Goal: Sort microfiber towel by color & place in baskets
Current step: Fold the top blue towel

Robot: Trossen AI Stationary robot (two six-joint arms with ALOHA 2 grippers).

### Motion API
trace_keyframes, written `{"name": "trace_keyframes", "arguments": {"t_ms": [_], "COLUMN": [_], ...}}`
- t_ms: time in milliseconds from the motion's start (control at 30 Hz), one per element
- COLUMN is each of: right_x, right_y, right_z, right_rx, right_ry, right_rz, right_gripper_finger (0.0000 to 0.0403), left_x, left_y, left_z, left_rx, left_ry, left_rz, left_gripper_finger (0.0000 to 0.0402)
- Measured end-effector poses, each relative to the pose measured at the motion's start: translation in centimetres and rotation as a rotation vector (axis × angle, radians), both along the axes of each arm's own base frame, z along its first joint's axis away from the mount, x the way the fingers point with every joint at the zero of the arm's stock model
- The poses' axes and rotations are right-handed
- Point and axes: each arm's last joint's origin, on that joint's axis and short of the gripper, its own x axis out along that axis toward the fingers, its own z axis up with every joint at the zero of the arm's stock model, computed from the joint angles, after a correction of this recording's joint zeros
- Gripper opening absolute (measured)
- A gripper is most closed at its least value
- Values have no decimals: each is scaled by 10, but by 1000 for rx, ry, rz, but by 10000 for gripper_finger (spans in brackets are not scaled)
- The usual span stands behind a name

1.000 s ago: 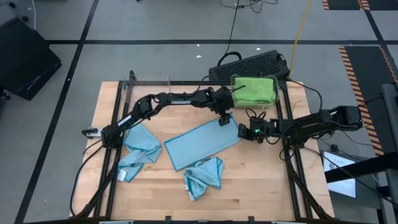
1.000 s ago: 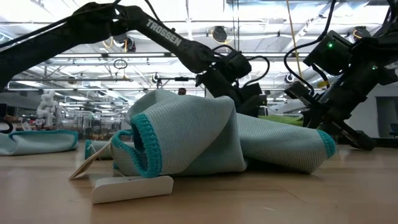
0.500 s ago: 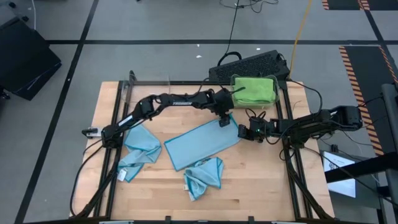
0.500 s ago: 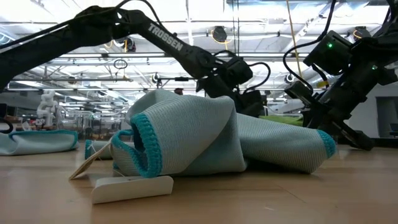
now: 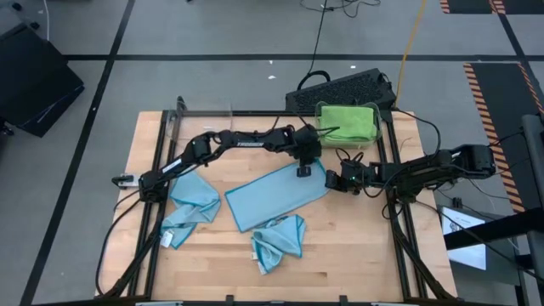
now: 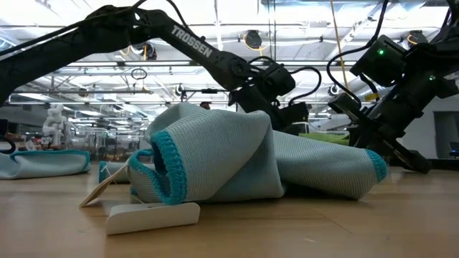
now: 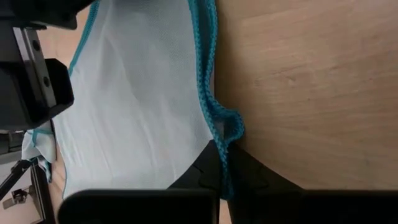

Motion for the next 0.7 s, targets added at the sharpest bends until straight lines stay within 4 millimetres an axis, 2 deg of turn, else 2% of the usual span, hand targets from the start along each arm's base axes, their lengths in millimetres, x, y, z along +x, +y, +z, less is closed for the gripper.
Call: {"name": "trace_keyframes", "arguments": {"t_ms": [100,267,367,500,700], "right_x": [1,1,2,1,3], "right_y": [0,0,-1,-2,-8], "right_z": [0,3,8,15,37], "right_rx": [-1,-5,-18,-65,-193], "right_ry": [-8,-30,-64,-103,-230], "right_rz": [1,2,-4,-26,23], "right_gripper_finger": [0,0,0,0,0], "left_x": [1,3,0,-5,-20], "left_y": [-5,-10,-8,-4,1], "left_z": [-1,-1,7,27,88], "left_rx": [-6,6,-1,11,12], "left_ry": [-2,12,13,0,-61], "left_rz": [-26,25,40,60,108], "left_gripper_finger": [10,6,4,3,2]}}
